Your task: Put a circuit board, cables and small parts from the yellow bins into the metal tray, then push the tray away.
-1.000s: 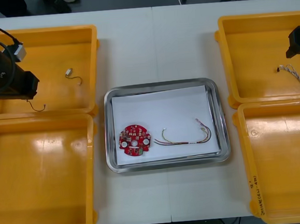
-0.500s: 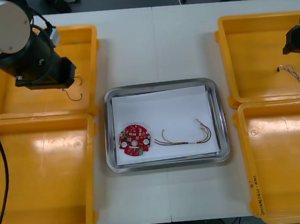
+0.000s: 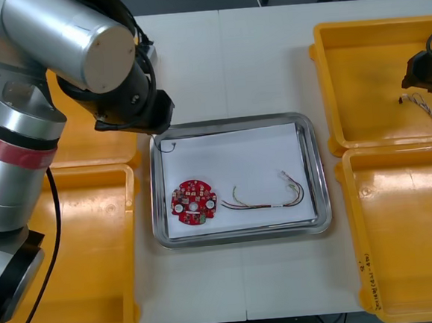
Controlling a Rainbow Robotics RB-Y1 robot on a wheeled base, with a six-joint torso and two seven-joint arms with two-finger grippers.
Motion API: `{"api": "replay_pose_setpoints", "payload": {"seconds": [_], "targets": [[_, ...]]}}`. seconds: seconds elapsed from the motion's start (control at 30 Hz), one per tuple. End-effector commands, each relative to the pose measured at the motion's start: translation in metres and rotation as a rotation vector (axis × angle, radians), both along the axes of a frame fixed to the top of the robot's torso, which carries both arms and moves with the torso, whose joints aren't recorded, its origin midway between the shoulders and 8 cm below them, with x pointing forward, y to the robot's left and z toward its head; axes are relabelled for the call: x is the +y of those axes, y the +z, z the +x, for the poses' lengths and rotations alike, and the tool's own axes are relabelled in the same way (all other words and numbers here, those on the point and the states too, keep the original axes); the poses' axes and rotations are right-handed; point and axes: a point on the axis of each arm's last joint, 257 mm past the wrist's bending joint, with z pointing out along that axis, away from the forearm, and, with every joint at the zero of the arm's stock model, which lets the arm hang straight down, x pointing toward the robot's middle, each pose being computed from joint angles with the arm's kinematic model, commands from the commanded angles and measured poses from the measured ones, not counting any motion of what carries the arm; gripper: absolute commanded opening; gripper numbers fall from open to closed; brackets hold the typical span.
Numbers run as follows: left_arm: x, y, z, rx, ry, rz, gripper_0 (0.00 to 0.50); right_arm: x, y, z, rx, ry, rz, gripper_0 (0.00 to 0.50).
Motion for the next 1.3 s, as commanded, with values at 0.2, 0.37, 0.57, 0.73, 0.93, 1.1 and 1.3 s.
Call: {"api": "replay_pose_setpoints", "payload": {"seconds": [0.2,0.37,0.57,0.73,0.93,1.1,1.3], "targets": [[-0.057,-0.018,-0.016,0.055,0.066,-0.037,0.0,0.01,0.024,0.017,-0.049,-0.015,0.003,0.5],[-0.069,-0.032,-0.013,0.047,0.048,-0.041,0.0,0.021,0.014,0.017,-0.036,-0.016,0.02,0.5],[-0.08,-0.047,-0.008,0.041,0.031,-0.048,0.0,0.033,0.002,0.018,-0.029,-0.014,0.027,0.5],[-0.081,-0.059,-0.001,0.042,0.034,-0.051,0.0,0.033,-0.007,0.018,-0.024,-0.005,-0.002,0.5],[-0.082,-0.069,0.004,0.041,0.034,-0.05,0.0,0.031,-0.021,0.013,-0.004,0.003,-0.031,0.5],[-0.078,-0.072,0.006,0.041,0.04,-0.039,0.0,0.026,-0.032,0.009,0.005,0.006,-0.038,0.5],[-0.07,-0.078,0.012,0.031,0.045,-0.022,0.0,0.024,-0.038,0.006,0.01,0.003,-0.035,0.5]]}}
